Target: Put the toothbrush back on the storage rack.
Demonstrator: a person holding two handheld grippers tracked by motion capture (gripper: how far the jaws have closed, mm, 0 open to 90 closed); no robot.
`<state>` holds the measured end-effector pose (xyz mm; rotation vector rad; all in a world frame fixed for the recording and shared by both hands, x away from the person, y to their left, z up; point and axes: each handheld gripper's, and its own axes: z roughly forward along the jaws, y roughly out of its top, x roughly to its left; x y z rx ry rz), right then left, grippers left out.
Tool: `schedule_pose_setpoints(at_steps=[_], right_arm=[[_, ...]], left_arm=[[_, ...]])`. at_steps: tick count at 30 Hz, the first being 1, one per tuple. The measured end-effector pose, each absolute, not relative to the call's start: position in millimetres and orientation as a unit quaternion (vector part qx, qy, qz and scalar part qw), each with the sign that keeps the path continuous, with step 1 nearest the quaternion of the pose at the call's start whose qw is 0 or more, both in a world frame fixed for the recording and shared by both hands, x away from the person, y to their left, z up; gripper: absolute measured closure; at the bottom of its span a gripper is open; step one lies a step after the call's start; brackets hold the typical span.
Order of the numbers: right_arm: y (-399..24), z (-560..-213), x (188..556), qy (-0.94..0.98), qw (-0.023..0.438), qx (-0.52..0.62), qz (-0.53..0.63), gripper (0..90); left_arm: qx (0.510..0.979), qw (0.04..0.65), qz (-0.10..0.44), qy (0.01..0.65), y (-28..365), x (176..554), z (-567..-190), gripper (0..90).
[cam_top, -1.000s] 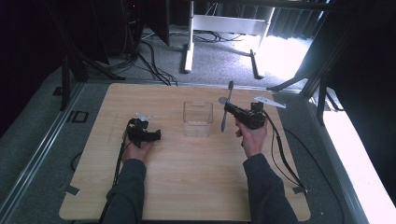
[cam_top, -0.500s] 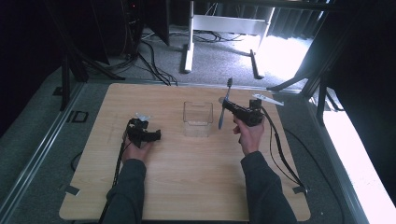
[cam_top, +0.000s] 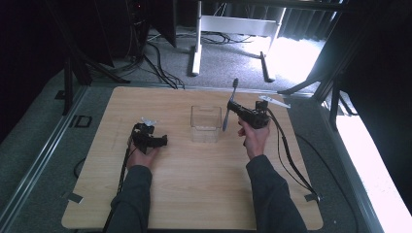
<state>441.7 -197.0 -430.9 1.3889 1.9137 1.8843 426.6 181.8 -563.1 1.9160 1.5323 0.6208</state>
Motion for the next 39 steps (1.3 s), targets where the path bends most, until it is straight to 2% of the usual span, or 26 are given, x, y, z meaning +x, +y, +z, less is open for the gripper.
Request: schedule_pose_setpoints(at_steps=[6, 39], right_arm=[[-194, -433, 444, 0.617, 0.046, 0.455, 0.64, 81.2], [-187, -446, 461, 0.595, 0.059, 0.459, 0.657, 81.1]], left_arm=[[0.722, 0.301, 0.234, 0.577, 182, 427, -563, 11.9], [0.722, 0.301, 0.234, 0.577, 182, 427, -563, 12.4]])
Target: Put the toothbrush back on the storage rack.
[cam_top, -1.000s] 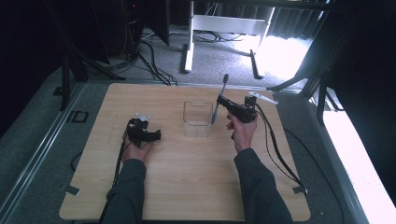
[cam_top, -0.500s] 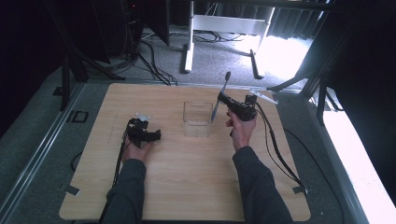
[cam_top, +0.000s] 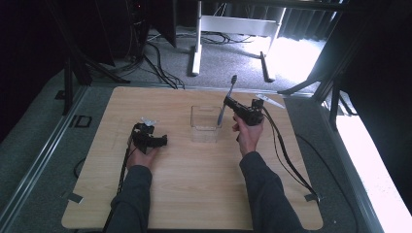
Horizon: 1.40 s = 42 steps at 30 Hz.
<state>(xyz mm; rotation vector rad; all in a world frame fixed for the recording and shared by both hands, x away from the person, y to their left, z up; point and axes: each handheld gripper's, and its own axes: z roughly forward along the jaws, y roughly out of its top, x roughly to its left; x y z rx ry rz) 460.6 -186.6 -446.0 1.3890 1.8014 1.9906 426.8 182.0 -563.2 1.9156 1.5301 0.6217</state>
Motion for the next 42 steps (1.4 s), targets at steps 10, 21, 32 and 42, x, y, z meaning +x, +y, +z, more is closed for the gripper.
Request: schedule_pose_setpoints(at_steps=[10, 21, 32, 42], right_arm=[[-184, -450, 462, 0.607, 0.076, 0.453, 0.649, 81.0], [-181, -454, 460, 0.631, 0.094, 0.438, 0.633, 81.0], [-179, -456, 457, 0.659, 0.106, 0.416, 0.618, 80.8], [-170, -460, 451, 0.692, 0.117, 0.392, 0.595, 80.5]], left_arm=[[0.722, 0.301, 0.234, 0.577, 182, 427, -563, 12.4], [0.722, 0.301, 0.234, 0.577, 182, 427, -563, 12.4], [0.722, 0.301, 0.234, 0.577, 182, 427, -563, 12.4], [0.722, 0.302, 0.234, 0.577, 182, 427, -563, 12.4]])
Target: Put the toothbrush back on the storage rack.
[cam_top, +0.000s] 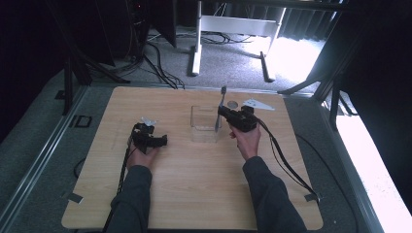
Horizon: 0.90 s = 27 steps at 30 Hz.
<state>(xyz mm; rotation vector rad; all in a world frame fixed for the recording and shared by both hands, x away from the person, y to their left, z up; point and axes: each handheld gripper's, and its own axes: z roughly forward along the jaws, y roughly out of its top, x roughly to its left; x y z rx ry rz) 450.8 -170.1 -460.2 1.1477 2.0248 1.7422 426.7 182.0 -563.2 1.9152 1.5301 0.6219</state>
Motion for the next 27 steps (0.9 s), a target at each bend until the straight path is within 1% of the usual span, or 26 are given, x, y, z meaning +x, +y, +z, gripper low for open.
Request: schedule_pose_setpoints(at_steps=[10, 15, 24, 26, 27], right_arm=[[-162, -466, 445, 0.71, 0.123, 0.381, 0.579, 80.4], [-162, -465, 442, 0.71, 0.142, 0.384, 0.573, 80.5], [-160, -468, 441, 0.732, 0.163, 0.379, 0.542, 80.2], [-158, -470, 441, 0.739, 0.165, 0.375, 0.535, 76.8], [-157, -470, 440, 0.74, 0.166, 0.373, 0.534, 72.3]], left_arm=[[0.722, 0.301, 0.235, 0.577, 182, 427, -563, 12.4], [0.722, 0.301, 0.234, 0.577, 182, 427, -563, 12.4], [0.722, 0.301, 0.235, 0.576, 182, 427, -563, 12.4], [0.722, 0.301, 0.235, 0.576, 182, 427, -563, 12.4], [0.723, 0.301, 0.235, 0.576, 182, 427, -563, 12.4]])
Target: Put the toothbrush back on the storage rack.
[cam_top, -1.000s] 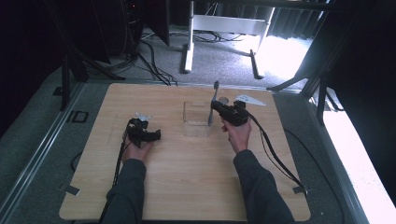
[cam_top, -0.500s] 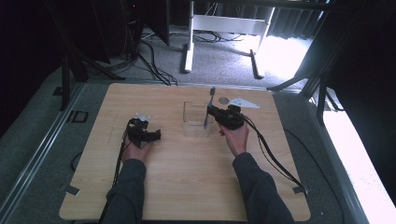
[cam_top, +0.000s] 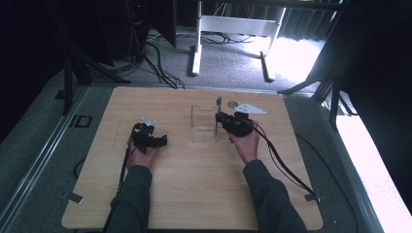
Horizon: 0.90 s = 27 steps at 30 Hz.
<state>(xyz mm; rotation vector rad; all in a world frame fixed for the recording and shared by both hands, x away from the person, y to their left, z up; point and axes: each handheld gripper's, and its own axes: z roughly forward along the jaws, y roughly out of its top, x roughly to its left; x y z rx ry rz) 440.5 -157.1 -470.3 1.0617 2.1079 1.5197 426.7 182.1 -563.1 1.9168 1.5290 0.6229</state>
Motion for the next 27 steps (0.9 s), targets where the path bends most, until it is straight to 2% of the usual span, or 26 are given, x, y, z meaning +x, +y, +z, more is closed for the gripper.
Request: schedule_pose_setpoints(at_steps=[6, 20, 27], right_arm=[[-157, -470, 439, 0.745, 0.173, 0.365, 0.53, 67.5], [-168, -467, 441, 0.734, 0.173, 0.382, 0.534, 63.6], [-181, -466, 440, 0.738, 0.181, 0.394, 0.517, 57.4]], left_arm=[[0.721, 0.302, 0.235, 0.577, 182, 427, -563, 12.6], [0.723, 0.301, 0.235, 0.576, 182, 427, -563, 12.6], [0.722, 0.301, 0.234, 0.577, 182, 427, -563, 12.6]])
